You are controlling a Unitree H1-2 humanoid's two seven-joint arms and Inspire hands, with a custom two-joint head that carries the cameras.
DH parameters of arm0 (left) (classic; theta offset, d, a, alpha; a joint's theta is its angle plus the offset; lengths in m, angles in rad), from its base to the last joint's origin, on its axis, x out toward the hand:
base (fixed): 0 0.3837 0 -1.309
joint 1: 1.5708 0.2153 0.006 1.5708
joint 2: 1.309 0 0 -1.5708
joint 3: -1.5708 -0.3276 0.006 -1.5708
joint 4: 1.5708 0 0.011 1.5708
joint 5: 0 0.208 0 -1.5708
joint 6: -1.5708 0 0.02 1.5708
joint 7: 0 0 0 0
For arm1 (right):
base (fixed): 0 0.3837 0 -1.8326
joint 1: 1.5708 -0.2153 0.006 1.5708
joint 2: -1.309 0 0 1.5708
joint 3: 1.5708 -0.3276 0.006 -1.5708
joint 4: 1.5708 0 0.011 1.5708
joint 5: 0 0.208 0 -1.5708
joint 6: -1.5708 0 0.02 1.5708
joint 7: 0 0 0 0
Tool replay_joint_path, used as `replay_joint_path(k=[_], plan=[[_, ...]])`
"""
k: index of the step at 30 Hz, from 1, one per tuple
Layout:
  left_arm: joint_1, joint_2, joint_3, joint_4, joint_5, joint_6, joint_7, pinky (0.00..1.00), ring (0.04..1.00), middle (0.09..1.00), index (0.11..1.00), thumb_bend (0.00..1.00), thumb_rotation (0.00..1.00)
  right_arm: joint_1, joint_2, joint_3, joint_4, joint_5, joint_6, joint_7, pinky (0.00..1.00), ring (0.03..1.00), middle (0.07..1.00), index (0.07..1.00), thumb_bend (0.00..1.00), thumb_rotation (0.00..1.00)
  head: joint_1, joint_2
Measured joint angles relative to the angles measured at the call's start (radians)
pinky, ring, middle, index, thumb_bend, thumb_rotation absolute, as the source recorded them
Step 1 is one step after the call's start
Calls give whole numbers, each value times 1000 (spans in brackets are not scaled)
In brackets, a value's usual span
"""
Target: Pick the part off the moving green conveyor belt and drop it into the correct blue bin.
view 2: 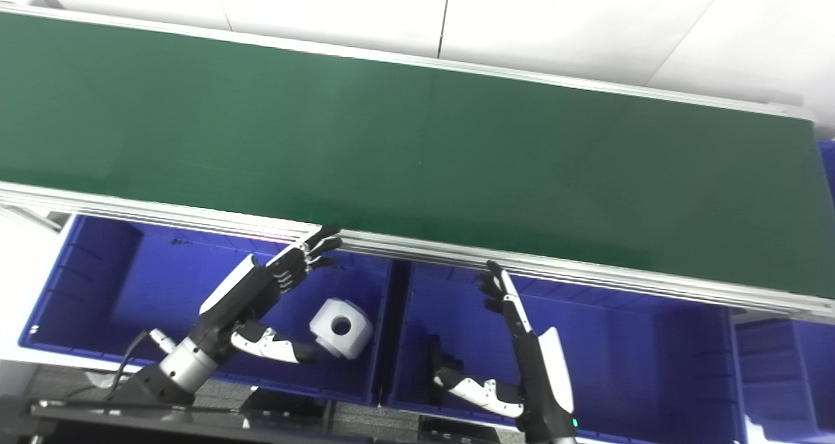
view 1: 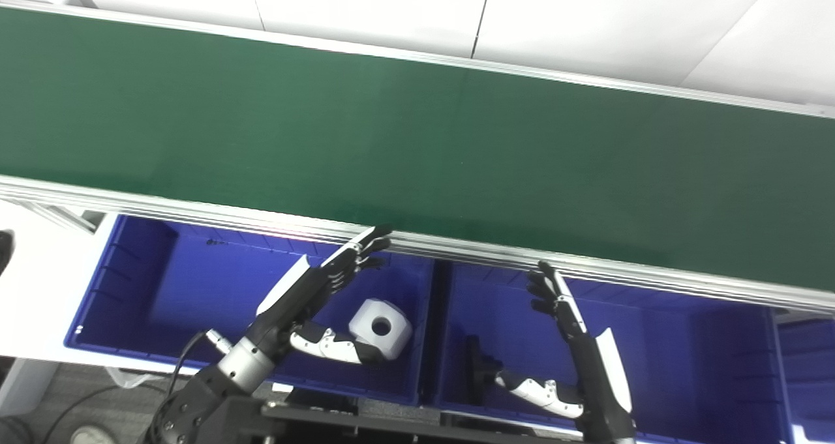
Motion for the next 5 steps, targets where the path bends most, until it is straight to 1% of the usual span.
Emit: replay_joint_path(k=[1, 2, 3, 4, 5], plan=[[0, -2, 1, 8, 7, 0, 3, 890, 951, 991, 957, 873, 387, -1, -2, 8, 6, -2, 0, -8, 799, 865, 900, 956, 888, 603, 0, 0], [0, -4, 2, 14, 11, 0, 4, 900, 956, 992, 960, 870, 388, -2, -3, 13, 10, -3, 0, -16, 805, 866, 896, 955, 892, 598, 5, -14], [2, -5, 2, 16, 13, 0, 6, 905, 958, 992, 962, 868, 388, -4, -3, 16, 19, -5, 0, -24, 808, 867, 895, 955, 893, 595, 5, -14], [3, -5, 1, 16, 14, 0, 8, 906, 960, 992, 961, 873, 387, -5, -3, 17, 26, -5, 0, -27, 813, 871, 896, 955, 893, 583, 9, -25], [4, -5, 2, 16, 14, 0, 10, 904, 959, 990, 959, 876, 383, -6, -5, 19, 29, -6, 0, -31, 808, 870, 896, 954, 893, 579, 9, -25]])
